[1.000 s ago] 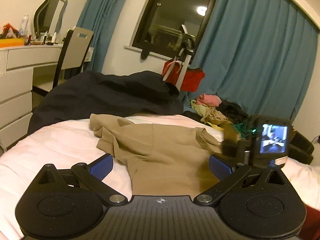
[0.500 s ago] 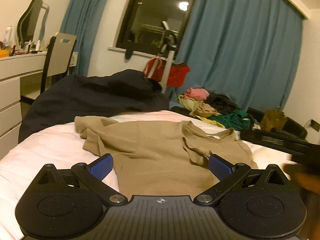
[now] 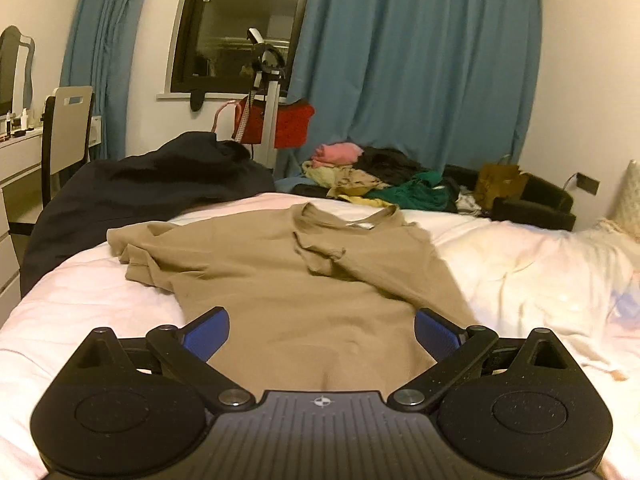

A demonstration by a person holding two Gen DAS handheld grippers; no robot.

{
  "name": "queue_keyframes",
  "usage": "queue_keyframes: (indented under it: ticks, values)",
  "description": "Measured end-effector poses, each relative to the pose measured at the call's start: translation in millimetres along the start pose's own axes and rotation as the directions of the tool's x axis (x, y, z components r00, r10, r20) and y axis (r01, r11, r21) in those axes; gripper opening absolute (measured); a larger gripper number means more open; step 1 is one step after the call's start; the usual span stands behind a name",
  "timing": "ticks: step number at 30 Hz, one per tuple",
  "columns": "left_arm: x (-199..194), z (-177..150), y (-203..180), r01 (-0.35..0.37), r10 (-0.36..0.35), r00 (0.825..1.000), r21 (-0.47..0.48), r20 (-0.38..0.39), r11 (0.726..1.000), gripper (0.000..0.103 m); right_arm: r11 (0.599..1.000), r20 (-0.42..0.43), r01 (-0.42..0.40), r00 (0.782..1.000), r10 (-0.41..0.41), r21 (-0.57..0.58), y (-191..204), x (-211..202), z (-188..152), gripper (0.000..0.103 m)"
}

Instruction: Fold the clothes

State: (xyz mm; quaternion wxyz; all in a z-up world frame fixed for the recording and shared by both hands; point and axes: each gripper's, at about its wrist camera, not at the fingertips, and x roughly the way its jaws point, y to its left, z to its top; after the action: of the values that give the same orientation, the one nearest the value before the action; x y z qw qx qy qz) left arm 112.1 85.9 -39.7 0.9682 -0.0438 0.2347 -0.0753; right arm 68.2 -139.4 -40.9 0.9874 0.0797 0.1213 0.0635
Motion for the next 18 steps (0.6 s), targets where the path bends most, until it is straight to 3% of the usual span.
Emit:
queue_keyframes:
  ticks: [3, 6, 9, 11, 13, 18]
  values:
    - [-4.0, -0.6, -12.4, 0.012, -0.011, 1.000, 0.017, -0.028, 1.000, 0.100, 0.996, -0.007, 0.085, 0.996, -0.085, 0.019, -15.3, -8.7, 5.6, 0.103]
    - [-4.9, -6.3, -28.2, 0.081, -0.082, 0.994, -0.010, -0.077, 0.997, 0.097, 0.985, 0.010, 0.109, 0.994, -0.111, 0.133, -46.4, -15.9, 11.3, 0.103]
    - [0.7, -11.4, -55.3, 0.191, -0.191, 0.971, -0.012, -0.146, 0.981, 0.090, 0.959, 0.035, 0.120, 0.990, -0.134, 0.258, -80.1, -23.4, 13.9, 0.103]
    - [5.9, -17.9, -79.1, 0.246, -0.244, 0.951, -0.011, -0.192, 0.969, 0.090, 0.947, 0.057, 0.158, 0.982, -0.181, 0.280, -94.7, -28.4, 12.5, 0.103]
    - [13.6, -28.9, -103.2, 0.323, -0.319, 0.914, -0.024, -0.251, 0.946, 0.083, 0.948, 0.077, 0.195, 0.972, -0.221, 0.251, -101.8, -30.9, 9.7, 0.103]
    - [45.0, -64.2, -156.8, 0.449, -0.453, 0.790, -0.112, -0.414, 0.886, 0.062, 0.937, 0.057, 0.291, 0.950, -0.307, 0.192, -113.7, -24.0, 0.7, 0.103]
